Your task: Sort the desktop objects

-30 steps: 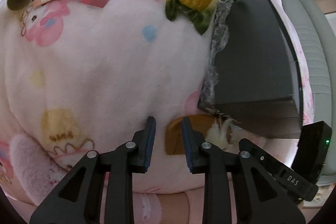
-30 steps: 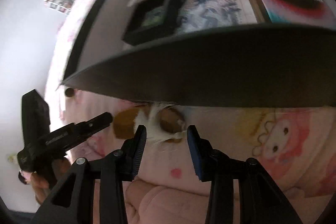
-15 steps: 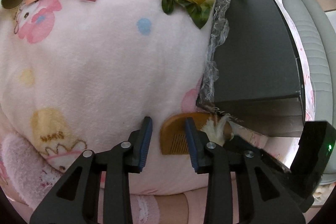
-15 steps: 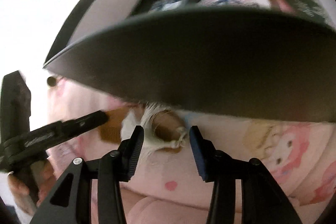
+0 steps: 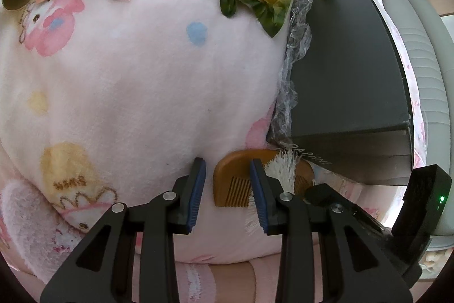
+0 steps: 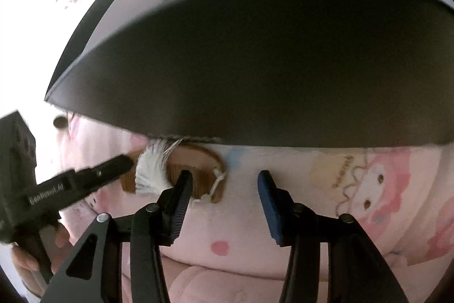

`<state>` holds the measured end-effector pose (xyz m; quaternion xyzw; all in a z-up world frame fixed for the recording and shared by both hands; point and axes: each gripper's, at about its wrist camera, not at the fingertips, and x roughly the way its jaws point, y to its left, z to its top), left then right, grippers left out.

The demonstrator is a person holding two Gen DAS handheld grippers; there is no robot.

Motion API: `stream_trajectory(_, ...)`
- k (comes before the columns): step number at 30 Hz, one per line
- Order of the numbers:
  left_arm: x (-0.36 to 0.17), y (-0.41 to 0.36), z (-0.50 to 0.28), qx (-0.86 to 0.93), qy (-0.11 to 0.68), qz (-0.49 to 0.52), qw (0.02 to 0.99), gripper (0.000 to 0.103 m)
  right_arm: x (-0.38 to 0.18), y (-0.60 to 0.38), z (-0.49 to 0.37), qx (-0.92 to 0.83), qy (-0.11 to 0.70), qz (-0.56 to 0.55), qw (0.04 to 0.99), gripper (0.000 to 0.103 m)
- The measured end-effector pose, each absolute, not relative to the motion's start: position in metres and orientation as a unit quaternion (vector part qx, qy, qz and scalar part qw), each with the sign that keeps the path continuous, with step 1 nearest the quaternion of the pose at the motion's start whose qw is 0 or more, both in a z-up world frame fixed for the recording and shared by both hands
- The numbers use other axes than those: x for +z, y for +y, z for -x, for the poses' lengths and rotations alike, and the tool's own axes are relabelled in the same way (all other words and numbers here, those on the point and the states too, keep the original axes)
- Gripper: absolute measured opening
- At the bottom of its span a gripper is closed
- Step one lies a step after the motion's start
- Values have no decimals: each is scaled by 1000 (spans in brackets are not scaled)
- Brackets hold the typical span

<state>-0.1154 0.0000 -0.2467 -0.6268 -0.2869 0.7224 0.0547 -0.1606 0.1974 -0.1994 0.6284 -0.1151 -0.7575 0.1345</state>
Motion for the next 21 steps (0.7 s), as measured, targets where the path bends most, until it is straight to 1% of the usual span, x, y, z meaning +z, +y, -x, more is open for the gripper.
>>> stream_trajectory(2, -247, 2, 113, 722, -287, 627, 57, 33, -199, 191, 158, -752, -112, -629, 160, 45)
stream_trajectory(3, -246, 5, 113, 721, -286, 628, 61, 33, -198, 190, 156, -746, -121, -629, 180, 47)
stream_trajectory(7, -244, 3, 110, 720, -296, 624, 61, 33, -193, 186, 149, -730, -148, -622, 242, 47)
stream_trajectory(10, -244, -1, 108, 718, -311, 621, 52, 33, -188, 195, 146, -755, -140, -611, 194, 47)
stream_trajectory(13, -242, 5, 109, 722, -299, 622, 53, 33, -193, 206, 153, -743, -159, -632, 151, 47)
stream_trajectory(21, -240, 19, 106, 726, -286, 623, 53, 33, -194, 206, 148, -748, -164, -625, 148, 47)
